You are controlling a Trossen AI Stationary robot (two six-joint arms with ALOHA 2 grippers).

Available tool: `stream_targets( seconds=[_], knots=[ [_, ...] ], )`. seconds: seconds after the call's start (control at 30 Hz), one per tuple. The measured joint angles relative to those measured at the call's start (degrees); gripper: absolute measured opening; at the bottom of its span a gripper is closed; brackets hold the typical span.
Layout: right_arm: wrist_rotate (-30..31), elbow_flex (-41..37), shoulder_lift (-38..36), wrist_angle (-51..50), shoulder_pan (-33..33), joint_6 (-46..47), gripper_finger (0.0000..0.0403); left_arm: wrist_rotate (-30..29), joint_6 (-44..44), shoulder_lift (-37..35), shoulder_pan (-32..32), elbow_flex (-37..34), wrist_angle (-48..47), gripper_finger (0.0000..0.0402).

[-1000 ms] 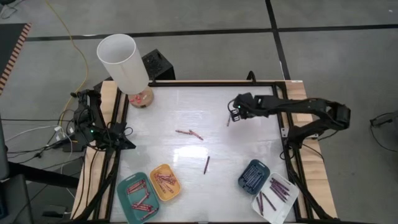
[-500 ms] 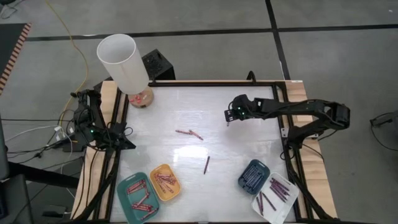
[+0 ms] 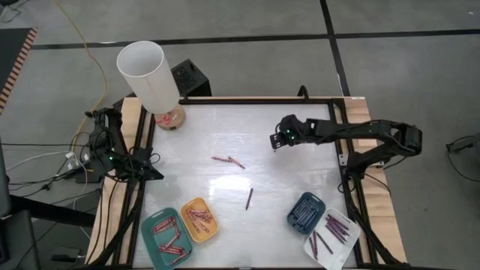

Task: Sort crayons
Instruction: Put the red crayon into the blue bin

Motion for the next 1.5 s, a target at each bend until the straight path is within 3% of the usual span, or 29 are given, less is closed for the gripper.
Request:
stream_targets(
  seconds=[0.23,0.53,0.83,1.3,1.5],
  knots=[
    [-6.8,0.1,-0.1,-0.7,-2.7,-0.6,0.0119,0.0,0.0,0.0,0.0,0.0,0.0,0.0000],
    [-8.1,7.1,-0.1,-8.7,-3.2,-1.3,0.0194,0.0,0.0,0.0,0.0,0.0,0.0,0.0000],
    [-1.4,9.7,0.0,-19.8,0.4,3.8,0.0211,0.0,0.0,0.0,0.0,0.0,0.0,0.0000],
    [5.8,9.5,0.0,-19.2,5.0,13.5,0.0211,0.0,0.0,0.0,0.0,0.0,0.0,0.0000],
    [11.6,9.5,0.1,-19.2,8.2,18.2,0.0211,0.0,0.0,0.0,0.0,0.0,0.0,0.0000]
  ],
)
